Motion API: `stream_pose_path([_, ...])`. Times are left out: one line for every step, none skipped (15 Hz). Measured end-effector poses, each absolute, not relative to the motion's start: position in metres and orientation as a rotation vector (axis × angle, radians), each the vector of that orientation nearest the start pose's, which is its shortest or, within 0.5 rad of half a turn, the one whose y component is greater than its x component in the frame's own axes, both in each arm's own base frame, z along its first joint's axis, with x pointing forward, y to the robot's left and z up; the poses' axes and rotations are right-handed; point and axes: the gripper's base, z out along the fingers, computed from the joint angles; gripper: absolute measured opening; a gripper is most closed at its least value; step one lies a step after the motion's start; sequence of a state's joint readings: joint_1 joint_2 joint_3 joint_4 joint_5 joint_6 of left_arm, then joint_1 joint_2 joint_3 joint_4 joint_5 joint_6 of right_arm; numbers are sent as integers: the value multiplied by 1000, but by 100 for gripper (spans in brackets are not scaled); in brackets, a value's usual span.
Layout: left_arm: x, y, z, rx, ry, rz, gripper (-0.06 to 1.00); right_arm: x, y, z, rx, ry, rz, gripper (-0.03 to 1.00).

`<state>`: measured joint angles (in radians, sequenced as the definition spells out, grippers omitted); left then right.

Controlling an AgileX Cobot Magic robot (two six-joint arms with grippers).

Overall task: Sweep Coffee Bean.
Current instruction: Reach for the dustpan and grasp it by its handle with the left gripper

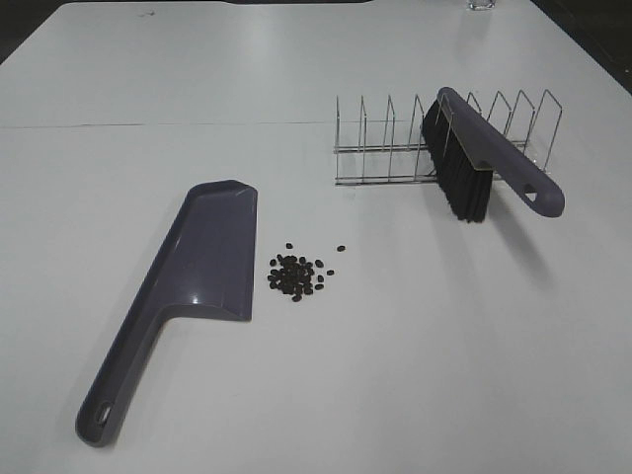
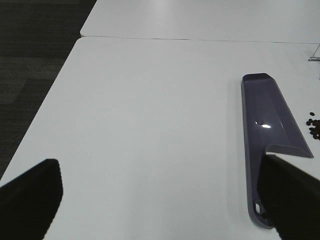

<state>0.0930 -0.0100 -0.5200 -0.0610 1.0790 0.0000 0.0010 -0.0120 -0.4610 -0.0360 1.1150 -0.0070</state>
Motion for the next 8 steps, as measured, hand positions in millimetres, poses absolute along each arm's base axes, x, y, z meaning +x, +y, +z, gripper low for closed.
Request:
stream_pose_path([-9,-6,281,-90,2029,-14,98,-5,-3,262,-12,2125,-50,89])
stream_pose_path([-9,-6,281,-90,2029,-14,98,-5,-3,262,-12,2125,-50,94])
stream_pose_path([-9,-6,281,-90,2029,-14,98,-5,-3,262,-12,2125,-50,97])
stream_pose_path([-9,-6,281,-90,2029,-14,98,-5,-3,262,-12,2125,-50,98])
stream_pose_path([-9,-6,281,-90,2029,-14,98,-5,-3,262,-12,2125,-50,98])
stream_pose_path([-9,-6,281,-90,2029,-14,98,-5,-3,262,-12,2125,-50,98])
stream_pose_path([-9,-6,281,-89,2029,-21,98,-5,-3,262,-12,2125,-50,98])
stream_pose_path([-9,-7,281,-89,2029,-27,98,-5,-3,262,-12,2125,-50,98])
